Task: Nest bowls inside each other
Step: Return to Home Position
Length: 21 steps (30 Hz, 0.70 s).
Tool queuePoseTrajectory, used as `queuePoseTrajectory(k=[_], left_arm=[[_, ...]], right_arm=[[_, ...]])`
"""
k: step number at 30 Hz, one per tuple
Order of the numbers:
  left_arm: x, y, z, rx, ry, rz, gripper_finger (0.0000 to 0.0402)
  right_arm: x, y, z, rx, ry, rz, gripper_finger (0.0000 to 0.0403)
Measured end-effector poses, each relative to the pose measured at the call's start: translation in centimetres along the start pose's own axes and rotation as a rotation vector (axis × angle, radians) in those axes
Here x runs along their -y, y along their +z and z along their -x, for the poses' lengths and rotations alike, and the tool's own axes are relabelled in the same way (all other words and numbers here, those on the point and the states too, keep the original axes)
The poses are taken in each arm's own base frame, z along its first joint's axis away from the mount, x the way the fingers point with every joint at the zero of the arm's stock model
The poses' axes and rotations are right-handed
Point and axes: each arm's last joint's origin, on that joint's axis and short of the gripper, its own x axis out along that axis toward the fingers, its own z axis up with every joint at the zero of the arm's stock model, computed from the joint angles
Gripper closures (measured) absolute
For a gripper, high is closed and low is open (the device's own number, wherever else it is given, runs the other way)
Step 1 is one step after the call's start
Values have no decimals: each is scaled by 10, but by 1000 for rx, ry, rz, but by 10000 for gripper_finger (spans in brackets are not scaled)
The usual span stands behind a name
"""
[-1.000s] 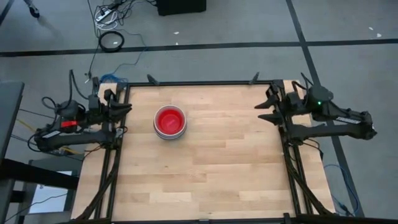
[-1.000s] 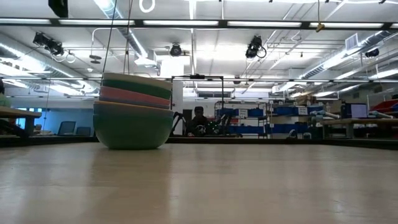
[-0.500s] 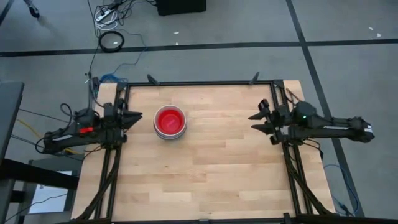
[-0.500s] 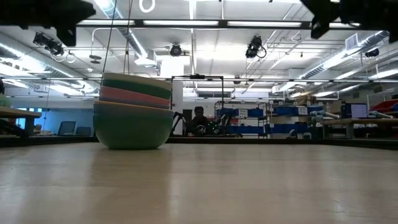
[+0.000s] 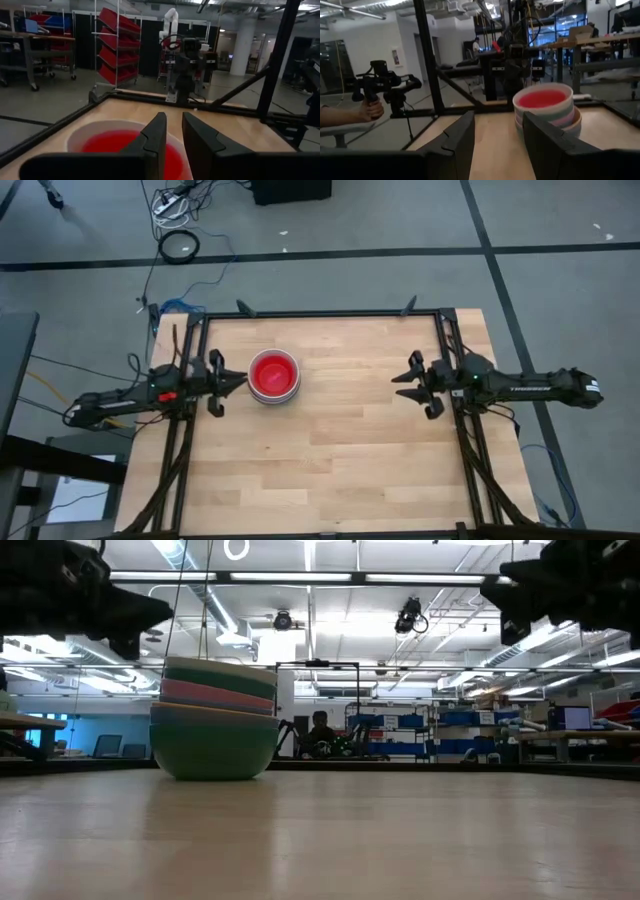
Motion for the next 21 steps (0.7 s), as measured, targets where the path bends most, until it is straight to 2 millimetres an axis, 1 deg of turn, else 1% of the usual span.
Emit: queuePoseTrajectory(k=[3, 9, 11, 16, 21], left_arm=[[-1, -14, -2, 4, -14, 13, 331], [-1, -16, -2, -14, -13, 30, 331], [-1, -16, -2, -11, -13, 29, 331], [-1, -16, -2, -11, -11, 34, 331], [-1, -16, -2, -15, -10, 52, 331]], right_arm=[[1, -8, 2, -24, -4, -8, 248], [1, -16, 4, -15, 2, -22, 248], [0, -13, 4, 15, 7, -24, 248], [-4, 2, 8, 156, 59, 22, 248], [-6, 11, 15, 228, 74, 54, 248]])
